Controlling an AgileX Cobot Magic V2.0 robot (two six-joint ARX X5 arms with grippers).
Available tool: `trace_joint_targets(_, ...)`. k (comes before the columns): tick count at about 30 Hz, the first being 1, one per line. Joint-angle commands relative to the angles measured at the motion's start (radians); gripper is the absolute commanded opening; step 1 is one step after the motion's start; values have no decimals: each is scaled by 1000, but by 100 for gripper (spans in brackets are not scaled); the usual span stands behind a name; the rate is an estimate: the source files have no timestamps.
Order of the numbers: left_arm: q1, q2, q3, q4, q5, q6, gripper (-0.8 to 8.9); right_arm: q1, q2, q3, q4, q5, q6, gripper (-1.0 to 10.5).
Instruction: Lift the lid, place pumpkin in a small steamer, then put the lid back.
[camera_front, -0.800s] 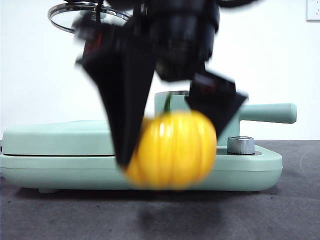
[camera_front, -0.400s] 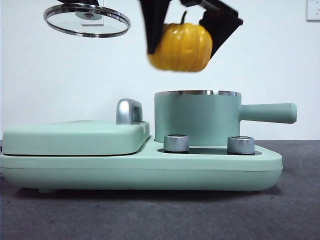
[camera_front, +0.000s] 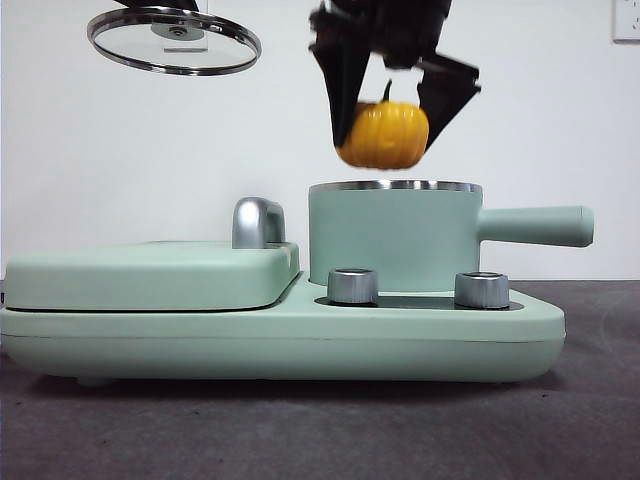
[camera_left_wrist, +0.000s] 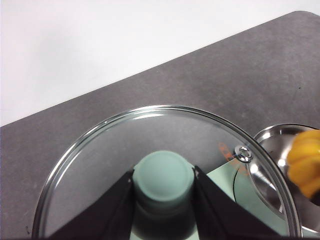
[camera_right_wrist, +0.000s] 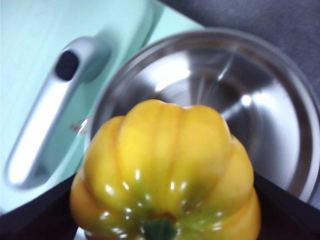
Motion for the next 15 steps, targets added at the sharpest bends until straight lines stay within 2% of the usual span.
trace_joint_targets(1, -1, -4, 33, 27, 1, 3, 86, -11, 64, 27, -26, 1, -22, 360)
trace_joint_targets(15, -1, -4, 32, 27, 1, 3, 87, -13, 189, 26, -32, 19, -25, 360)
